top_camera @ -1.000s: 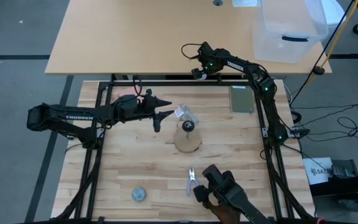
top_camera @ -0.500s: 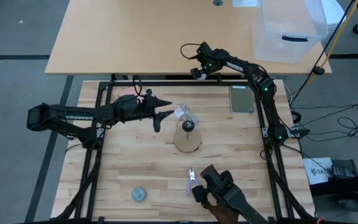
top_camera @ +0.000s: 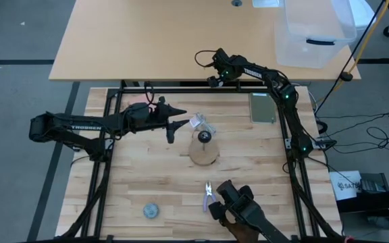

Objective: Screw lightbulb
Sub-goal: Insert the lightbulb on the lamp

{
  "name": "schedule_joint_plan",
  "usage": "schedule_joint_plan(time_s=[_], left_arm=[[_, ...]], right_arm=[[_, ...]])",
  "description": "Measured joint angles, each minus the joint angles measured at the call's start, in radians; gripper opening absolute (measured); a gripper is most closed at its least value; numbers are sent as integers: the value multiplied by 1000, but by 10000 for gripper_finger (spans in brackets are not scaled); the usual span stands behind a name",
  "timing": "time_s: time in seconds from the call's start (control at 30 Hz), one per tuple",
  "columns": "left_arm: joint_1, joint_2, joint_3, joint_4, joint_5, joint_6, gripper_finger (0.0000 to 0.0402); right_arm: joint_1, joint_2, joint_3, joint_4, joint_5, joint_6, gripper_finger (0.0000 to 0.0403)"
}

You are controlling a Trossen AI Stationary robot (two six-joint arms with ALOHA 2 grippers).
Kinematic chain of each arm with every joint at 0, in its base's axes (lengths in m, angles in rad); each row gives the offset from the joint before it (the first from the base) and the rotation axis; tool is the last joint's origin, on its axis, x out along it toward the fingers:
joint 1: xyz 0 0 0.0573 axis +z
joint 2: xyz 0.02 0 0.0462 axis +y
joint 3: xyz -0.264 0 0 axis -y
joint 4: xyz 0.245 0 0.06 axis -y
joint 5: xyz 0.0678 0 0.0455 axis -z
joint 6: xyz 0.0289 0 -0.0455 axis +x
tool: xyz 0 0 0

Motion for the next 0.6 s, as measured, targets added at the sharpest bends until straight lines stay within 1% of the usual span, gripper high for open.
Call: schedule_joint_plan(time_s=[0.13,0.5,0.6], left_arm=[[0,0,0,0,0,0,190],[0,0,0,0,0,1,190],[0,0,0,0,0,1,190]], right_arm=[[4,16,0,3,45,0,313],[4,16,0,33,51,7,313],[4,16,0,21,51,8,302]])
